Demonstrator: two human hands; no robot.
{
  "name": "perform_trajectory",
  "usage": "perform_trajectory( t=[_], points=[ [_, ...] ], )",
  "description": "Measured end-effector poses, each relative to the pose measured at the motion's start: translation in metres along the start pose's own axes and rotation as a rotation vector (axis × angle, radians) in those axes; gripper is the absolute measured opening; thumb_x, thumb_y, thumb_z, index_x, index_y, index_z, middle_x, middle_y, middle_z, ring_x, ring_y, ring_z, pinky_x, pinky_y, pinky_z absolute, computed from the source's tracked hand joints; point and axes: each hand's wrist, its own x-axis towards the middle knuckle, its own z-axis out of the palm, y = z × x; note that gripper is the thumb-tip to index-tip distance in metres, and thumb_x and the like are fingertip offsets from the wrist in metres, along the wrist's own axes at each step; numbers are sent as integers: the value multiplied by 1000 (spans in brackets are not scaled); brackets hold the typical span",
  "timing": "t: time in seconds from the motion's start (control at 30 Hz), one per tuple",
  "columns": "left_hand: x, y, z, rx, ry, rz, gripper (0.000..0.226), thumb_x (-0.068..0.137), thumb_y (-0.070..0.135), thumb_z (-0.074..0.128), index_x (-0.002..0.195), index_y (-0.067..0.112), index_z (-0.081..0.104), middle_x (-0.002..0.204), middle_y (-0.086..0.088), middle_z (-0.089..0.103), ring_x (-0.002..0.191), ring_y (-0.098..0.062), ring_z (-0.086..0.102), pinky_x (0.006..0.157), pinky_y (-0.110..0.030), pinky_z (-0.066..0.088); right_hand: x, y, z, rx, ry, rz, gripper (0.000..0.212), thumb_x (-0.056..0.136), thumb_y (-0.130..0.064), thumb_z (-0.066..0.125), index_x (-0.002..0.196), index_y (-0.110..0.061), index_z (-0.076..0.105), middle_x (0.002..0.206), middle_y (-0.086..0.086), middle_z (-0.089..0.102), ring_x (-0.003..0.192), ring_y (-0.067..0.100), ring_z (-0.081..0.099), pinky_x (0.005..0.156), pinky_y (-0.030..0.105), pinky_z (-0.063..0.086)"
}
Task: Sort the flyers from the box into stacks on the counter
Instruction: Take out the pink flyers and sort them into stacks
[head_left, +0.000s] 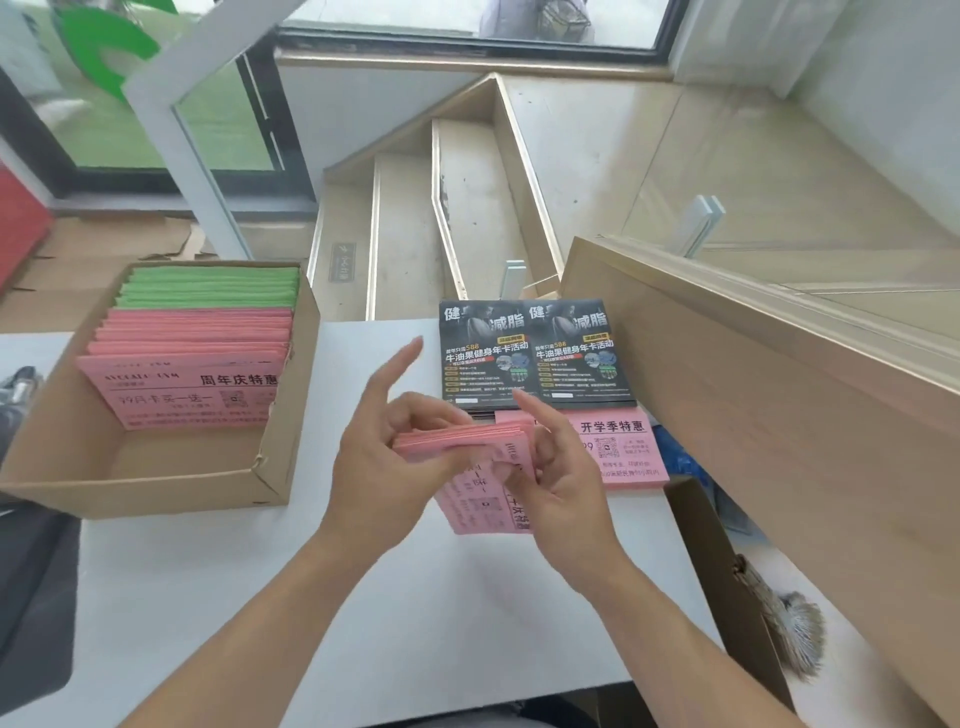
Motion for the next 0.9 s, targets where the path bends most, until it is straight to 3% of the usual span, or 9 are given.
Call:
perform_trajectory(
  t=[0.07,0.23,0.4,0.63,0.8,0.9],
  points=[
    [-5,-5,-6,-195,40,-135,86,68,15,86,141,39,48,98,4,74,90,-13,71,77,-22,54,6,-2,16,122,-7,31,67,93,14,61,140,-33,51,113,13,71,109,22,67,93,37,55],
    [-18,-15,-13,-175,48,-190,52,82,3,79,129,18,63,100,17,74,93,-9,72,78,-20,55,9,4,41,133,-51,68,69,93,12,61,143,-34,49,113,9,67,109,17,65,93,33,53],
    [-25,-27,-20,-202,48,-213,56,78,12,87,126,27,64,103,-1,74,98,-18,72,82,-24,56,-1,11,48,148,-40,90,65,89,-8,66,145,-36,48,120,14,64,114,20,61,99,37,52],
    [-26,-26,-19,-219,48,-196,47,83,7,81,122,25,64,106,-1,76,101,-19,72,79,-21,55,-3,5,52,184,-49,98,56,96,7,58,142,-24,50,129,8,66,121,15,61,96,25,49],
    [-30,-31,-17,-242,49,-247,41,85,-1,76,121,16,65,106,-2,77,101,-21,73,78,-25,58,-9,12,55,159,-24,113,48,98,8,55,138,-18,54,124,9,69,119,18,63,96,30,50],
    [-29,-30,-19,-232,32,-268,32,84,10,78,115,14,72,105,-4,78,100,-21,74,81,-27,57,-9,11,57,147,-30,105,50,97,4,59,142,-18,51,125,10,68,119,20,63,97,31,51]
  ],
)
